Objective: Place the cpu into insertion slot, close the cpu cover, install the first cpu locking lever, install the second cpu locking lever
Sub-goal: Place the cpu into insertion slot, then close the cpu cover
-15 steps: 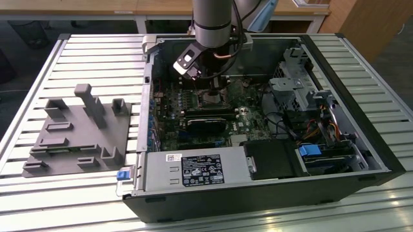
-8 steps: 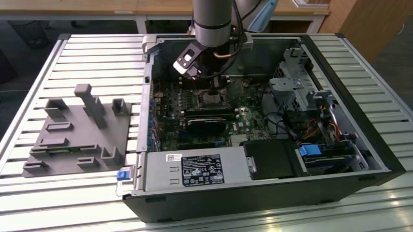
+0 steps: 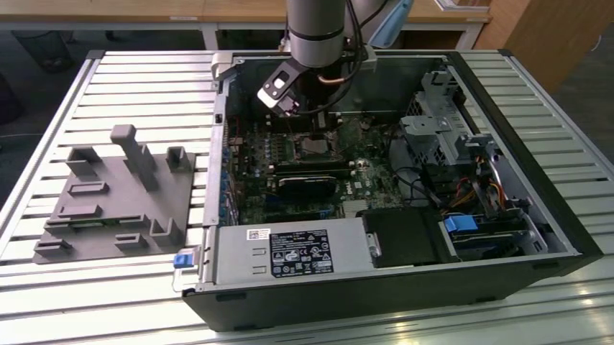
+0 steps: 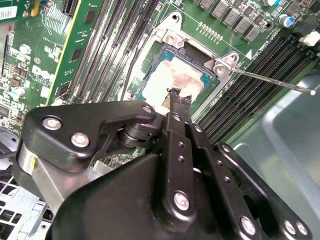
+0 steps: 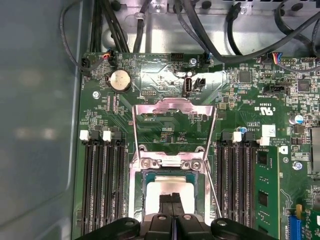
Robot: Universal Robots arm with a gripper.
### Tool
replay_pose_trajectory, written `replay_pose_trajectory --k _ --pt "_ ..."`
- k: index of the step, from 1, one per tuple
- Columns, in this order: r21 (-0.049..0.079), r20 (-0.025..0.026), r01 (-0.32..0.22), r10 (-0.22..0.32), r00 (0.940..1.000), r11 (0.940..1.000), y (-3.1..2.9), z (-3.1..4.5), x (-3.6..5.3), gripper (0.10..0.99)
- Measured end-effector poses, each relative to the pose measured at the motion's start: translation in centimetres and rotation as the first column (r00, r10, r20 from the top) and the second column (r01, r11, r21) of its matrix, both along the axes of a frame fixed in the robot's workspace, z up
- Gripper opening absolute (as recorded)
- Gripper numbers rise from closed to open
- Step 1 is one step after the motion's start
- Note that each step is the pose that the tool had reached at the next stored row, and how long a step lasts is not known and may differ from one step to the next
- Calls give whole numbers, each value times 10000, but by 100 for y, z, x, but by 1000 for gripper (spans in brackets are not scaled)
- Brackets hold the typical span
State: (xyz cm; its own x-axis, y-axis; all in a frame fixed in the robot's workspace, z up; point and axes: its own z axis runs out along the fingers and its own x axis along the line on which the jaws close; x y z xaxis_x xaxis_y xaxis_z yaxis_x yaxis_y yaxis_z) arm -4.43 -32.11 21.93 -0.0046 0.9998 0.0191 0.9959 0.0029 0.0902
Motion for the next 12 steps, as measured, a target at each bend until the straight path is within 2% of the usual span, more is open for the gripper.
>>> replay_pose_trajectory --k 12 --pt "-1 -2 0 0 10000 10000 0 30 0 106"
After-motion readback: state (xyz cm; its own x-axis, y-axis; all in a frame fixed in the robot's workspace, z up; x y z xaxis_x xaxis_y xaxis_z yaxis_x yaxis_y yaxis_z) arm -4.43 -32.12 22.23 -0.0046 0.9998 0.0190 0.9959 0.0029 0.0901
